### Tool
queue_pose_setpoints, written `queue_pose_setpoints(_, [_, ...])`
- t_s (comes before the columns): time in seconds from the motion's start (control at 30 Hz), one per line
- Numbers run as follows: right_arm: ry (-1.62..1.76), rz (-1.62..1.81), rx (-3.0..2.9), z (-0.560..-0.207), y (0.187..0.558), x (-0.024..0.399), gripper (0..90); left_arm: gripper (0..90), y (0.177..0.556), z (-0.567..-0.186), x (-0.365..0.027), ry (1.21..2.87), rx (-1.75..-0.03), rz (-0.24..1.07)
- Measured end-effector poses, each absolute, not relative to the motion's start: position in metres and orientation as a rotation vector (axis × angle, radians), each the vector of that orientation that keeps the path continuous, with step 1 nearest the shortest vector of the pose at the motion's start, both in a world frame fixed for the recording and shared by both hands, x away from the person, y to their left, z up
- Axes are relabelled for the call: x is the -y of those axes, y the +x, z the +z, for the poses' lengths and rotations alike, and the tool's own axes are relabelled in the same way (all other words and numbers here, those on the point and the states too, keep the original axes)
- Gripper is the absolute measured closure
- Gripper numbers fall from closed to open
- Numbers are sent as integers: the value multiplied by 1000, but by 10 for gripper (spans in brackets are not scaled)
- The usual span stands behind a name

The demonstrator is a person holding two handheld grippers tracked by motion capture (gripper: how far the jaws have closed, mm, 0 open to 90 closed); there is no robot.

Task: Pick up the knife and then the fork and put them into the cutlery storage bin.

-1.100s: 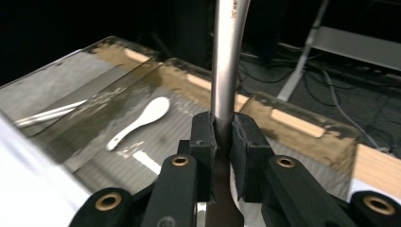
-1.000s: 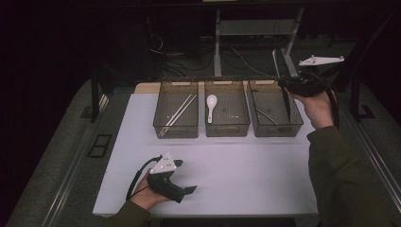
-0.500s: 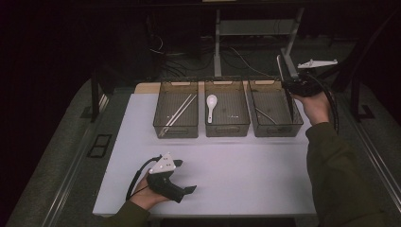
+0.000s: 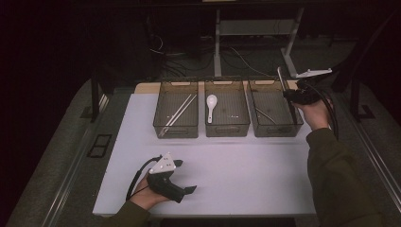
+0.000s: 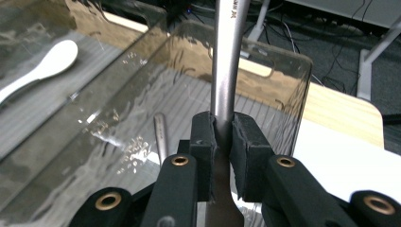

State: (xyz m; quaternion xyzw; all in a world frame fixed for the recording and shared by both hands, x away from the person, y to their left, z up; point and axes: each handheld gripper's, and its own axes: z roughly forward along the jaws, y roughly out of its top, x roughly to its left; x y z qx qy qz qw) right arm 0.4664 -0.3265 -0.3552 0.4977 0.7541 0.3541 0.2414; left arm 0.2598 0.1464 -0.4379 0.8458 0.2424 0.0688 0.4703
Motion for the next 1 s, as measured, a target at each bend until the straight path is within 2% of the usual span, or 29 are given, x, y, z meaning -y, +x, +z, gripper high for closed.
queue_pose_setpoints(0.43, [1391, 894, -2151, -375, 475, 321, 796, 0, 260, -438, -146, 2073, -595, 167])
queue_pose_setpoints(1.0, [1376, 794, -2244, -389, 487, 294, 783, 0, 260, -438, -147, 2070, -593, 167])
